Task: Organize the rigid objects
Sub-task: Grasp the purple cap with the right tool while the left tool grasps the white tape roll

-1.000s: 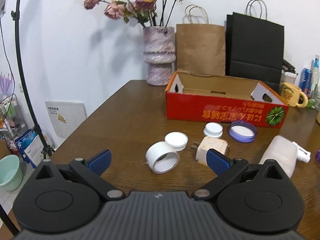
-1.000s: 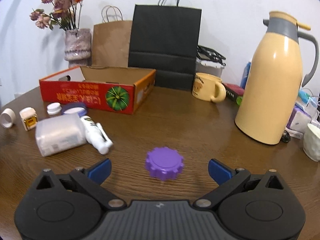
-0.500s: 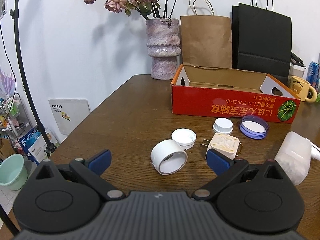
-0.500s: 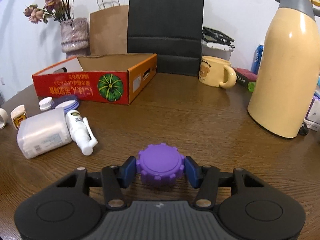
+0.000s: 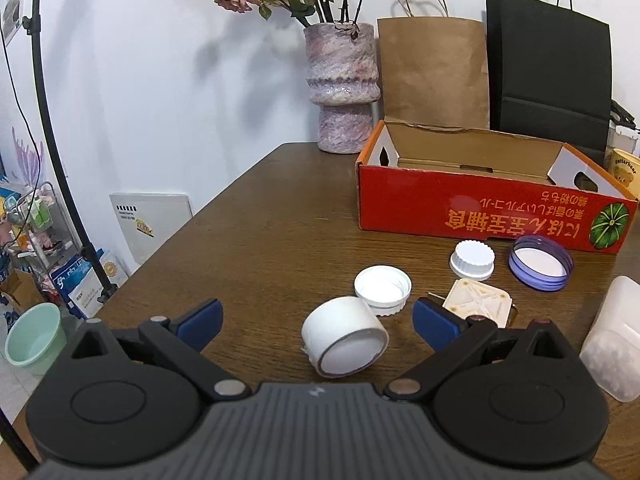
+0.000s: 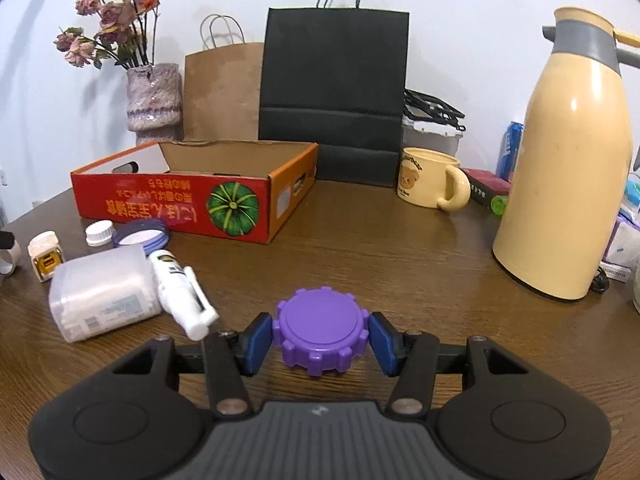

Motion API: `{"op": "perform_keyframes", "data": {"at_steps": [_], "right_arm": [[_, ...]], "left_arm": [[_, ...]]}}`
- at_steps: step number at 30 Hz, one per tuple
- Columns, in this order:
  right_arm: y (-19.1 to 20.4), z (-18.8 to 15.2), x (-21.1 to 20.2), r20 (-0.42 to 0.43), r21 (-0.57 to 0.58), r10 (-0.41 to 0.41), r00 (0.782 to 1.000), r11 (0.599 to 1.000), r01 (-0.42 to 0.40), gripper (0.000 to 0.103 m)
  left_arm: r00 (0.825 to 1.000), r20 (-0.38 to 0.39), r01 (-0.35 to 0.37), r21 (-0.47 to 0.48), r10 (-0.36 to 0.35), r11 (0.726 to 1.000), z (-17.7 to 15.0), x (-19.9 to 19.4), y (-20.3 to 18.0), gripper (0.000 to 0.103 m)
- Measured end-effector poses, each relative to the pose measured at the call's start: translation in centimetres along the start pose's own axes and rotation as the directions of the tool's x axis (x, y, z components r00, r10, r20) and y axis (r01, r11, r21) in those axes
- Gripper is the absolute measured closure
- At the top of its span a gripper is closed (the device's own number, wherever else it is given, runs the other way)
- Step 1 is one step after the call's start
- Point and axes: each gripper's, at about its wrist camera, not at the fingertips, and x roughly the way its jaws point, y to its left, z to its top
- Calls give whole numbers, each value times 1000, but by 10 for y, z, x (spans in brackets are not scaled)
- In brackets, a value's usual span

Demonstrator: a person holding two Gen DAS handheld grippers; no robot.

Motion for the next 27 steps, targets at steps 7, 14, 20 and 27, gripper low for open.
{"op": "perform_keyframes", "data": {"at_steps": [7, 14, 20, 27], "right_arm": [[16, 2, -4, 36, -2, 5, 999, 1000, -5, 51], [26, 4, -6, 54, 1, 2, 999, 1000, -2, 51], [32, 5, -6, 58, -1, 3, 998, 1000, -3, 51], [45, 6, -9, 70, -3, 11, 997, 1000, -11, 51]], "left_arm": [[1000, -9, 18, -12, -19, 1000, 1, 5, 2, 2], [999, -27, 42, -2, -42, 999, 0, 10, -1, 19], [995, -57, 82, -20, -83, 996, -2, 15, 2, 53], [995, -32, 91, -13, -91, 996, -3, 9, 1, 53]]}}
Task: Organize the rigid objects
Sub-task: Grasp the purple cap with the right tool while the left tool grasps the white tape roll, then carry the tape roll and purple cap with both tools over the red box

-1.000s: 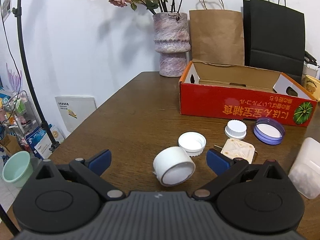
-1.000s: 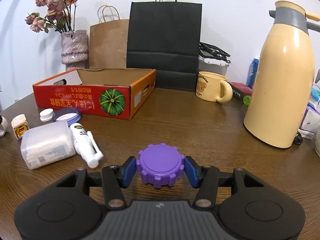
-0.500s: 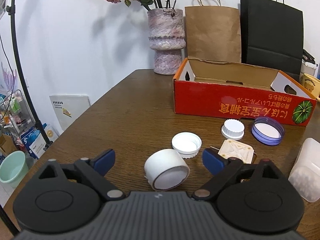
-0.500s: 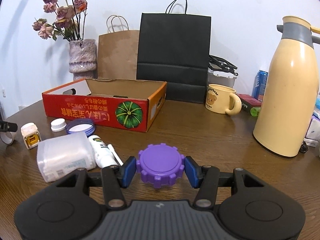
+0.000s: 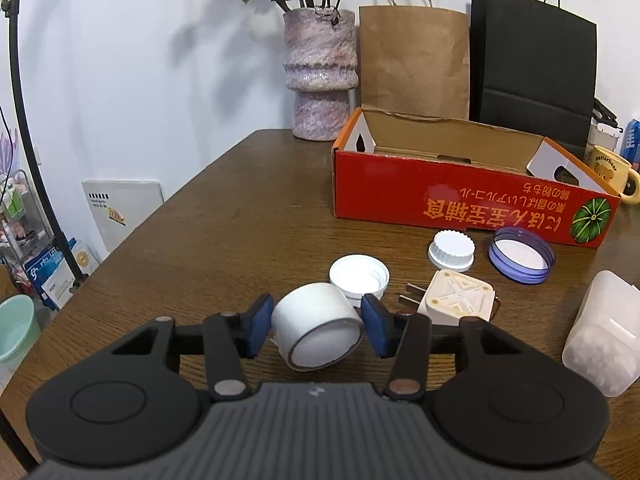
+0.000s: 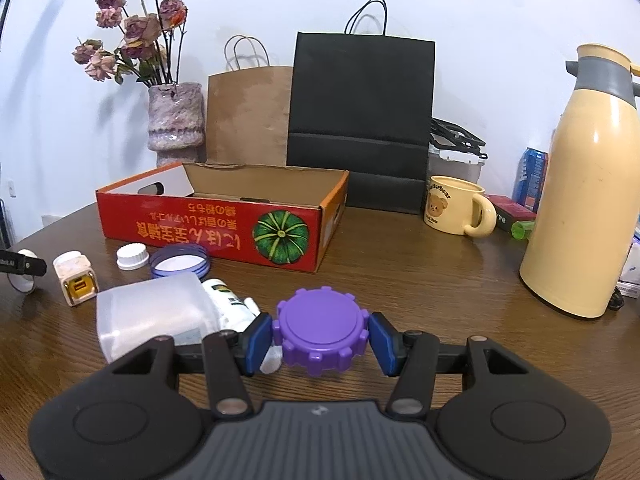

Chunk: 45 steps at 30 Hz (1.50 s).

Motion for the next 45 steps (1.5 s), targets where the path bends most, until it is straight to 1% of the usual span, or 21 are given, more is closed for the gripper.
{"op": "perform_keyframes", "data": {"at_steps": [6, 12, 19, 21, 32, 45], "right_arm": [[7, 1, -2, 10, 3, 12, 1000, 1000, -12, 51], [15, 4, -4, 21, 6, 26, 999, 1000, -26, 51], [29, 8, -7, 29, 11, 51, 998, 999, -51, 51], [32, 9, -8, 34, 13, 60, 998, 998, -60, 51], [53, 23, -15, 61, 6, 102, 993, 995, -102, 51], [72, 49, -12, 100, -26, 126, 987, 992, -124, 51]], "left_arm": [[1000, 27, -12, -4, 12, 1000, 1, -5, 1, 53], [997, 81, -9, 3, 8, 1000, 1, -20, -1, 53], [995, 93, 20, 13, -21, 1000, 3, -32, -8, 53], [994, 97, 38, 9, -39, 999, 4, -37, -10, 53], [983, 157, 85, 47, -91, 995, 20, -64, -33, 53], [973, 196, 116, 50, -123, 992, 42, -69, -51, 53]]}}
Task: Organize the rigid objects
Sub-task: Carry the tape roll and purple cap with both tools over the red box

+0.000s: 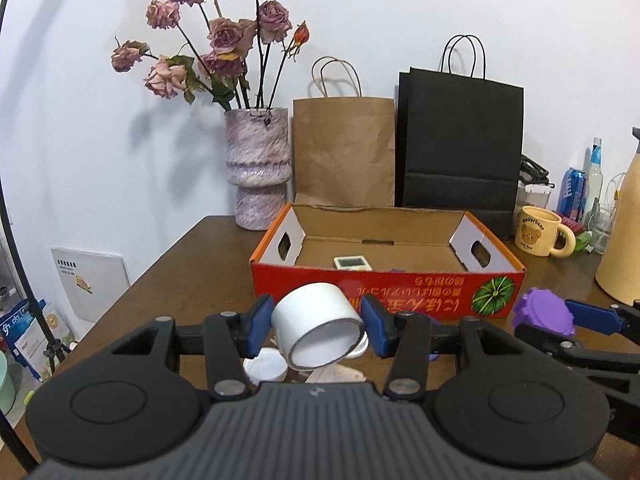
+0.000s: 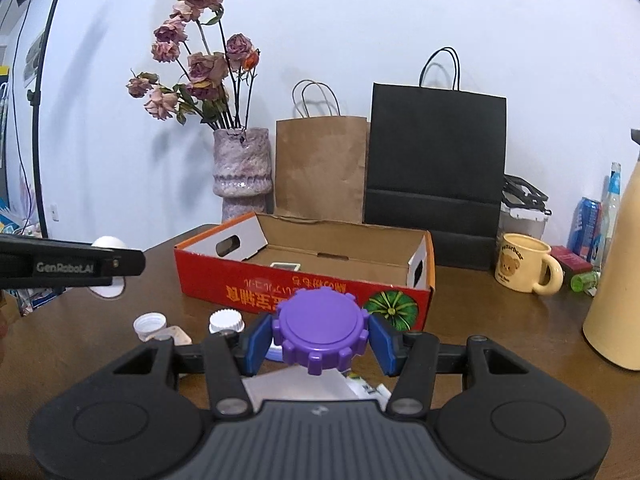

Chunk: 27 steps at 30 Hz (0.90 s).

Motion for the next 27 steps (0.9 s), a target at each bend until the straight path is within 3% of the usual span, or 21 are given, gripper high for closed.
{"op": "perform_keyframes", "data": {"at_steps": [27], "right_arm": [[-1, 49, 61, 59, -3, -10, 998, 1000, 10, 51]], "left_arm": [[1000, 22, -9, -28, 10, 1000, 38, 60, -18, 53]]}}
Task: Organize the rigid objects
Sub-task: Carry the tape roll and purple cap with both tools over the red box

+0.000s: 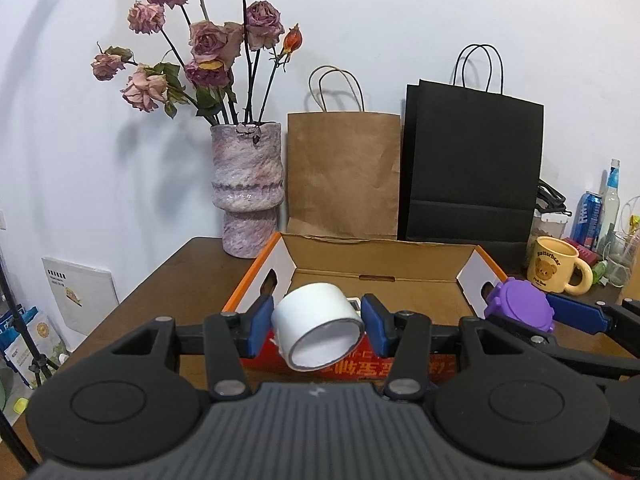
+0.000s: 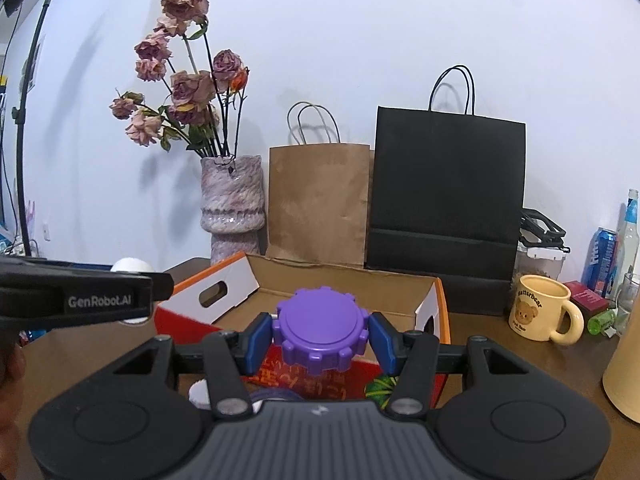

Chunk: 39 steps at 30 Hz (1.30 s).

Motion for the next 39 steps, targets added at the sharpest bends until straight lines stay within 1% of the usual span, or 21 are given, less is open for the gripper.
{"op": "perform_keyframes", "data": {"at_steps": [17, 26, 39], "right_arm": [[-16, 23, 58, 3, 19, -6, 1000, 1000, 6, 51], [-23, 33, 89, -8, 2, -17, 1000, 1000, 17, 51], [-29, 42, 131, -42, -31, -3, 999, 1000, 2, 51]], "left_arm": [[1000, 1, -17, -15, 17, 1000, 24, 55, -7, 53], [1000, -4, -23, -17, 23, 1000, 35, 87, -9, 53], [999, -35, -34, 0, 34, 999, 45, 137, -13, 53]]}}
